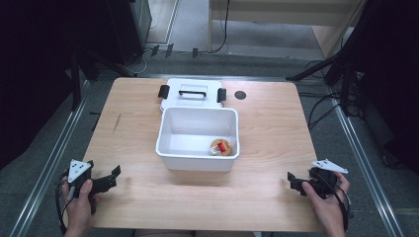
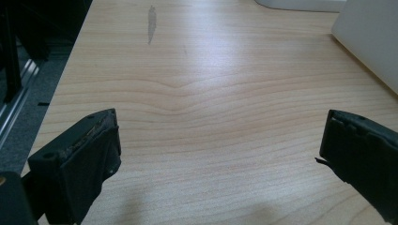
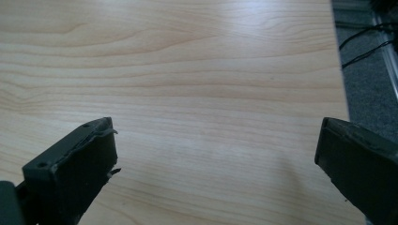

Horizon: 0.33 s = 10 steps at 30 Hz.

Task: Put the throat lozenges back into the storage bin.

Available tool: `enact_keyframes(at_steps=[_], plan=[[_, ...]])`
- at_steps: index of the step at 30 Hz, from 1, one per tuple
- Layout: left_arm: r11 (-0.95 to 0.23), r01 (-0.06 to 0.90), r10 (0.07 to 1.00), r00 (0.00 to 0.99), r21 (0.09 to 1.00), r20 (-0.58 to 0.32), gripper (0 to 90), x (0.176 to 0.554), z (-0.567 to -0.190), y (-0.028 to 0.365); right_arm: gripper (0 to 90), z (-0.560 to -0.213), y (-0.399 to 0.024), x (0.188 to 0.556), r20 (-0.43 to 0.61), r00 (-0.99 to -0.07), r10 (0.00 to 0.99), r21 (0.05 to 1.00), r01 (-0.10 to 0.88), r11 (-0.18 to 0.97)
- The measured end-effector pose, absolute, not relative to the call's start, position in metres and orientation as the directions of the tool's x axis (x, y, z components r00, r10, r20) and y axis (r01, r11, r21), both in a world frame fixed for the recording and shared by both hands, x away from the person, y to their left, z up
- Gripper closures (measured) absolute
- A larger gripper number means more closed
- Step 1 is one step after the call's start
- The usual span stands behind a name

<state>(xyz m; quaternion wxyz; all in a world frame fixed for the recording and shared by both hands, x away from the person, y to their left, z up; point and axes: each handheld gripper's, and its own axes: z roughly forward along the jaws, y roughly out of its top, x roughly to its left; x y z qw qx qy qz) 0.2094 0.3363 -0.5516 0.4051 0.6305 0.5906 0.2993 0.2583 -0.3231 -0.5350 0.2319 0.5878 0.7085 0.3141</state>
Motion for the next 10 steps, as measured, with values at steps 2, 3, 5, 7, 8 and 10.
enact_keyframes(at_steps=[2,3,5,7,8,10], plan=[[0.028,0.503,0.987,0.124,0.864,-0.104,0.0,0.21,-0.552,0.336,0.0,-0.54,-0.329,0.253,0.057,-0.182,0.982,0.745,0.662,0.08],[0.029,0.505,0.987,0.124,0.863,-0.106,0.0,0.21,-0.552,0.336,0.0,-0.543,-0.332,0.25,0.063,-0.182,0.981,0.754,0.652,0.073],[0.028,0.506,0.986,0.126,0.862,-0.106,0.0,0.21,-0.552,0.337,0.0,-0.548,-0.336,0.245,0.084,-0.177,0.981,0.767,0.639,0.05],[0.025,0.507,0.986,0.129,0.861,-0.105,0.0,0.21,-0.552,0.336,0.0,-0.548,-0.338,0.243,0.099,-0.181,0.979,0.791,0.611,0.033],[0.024,0.509,0.986,0.129,0.86,-0.103,0.0,0.21,-0.551,0.336,0.0,-0.548,-0.339,0.241,0.105,-0.18,0.978,0.804,0.594,0.023],[0.023,0.508,0.987,0.127,0.861,-0.102,0.0,0.21,-0.552,0.336,0.0,-0.548,-0.34,0.242,0.117,-0.174,0.978,0.812,0.584,0.007]])
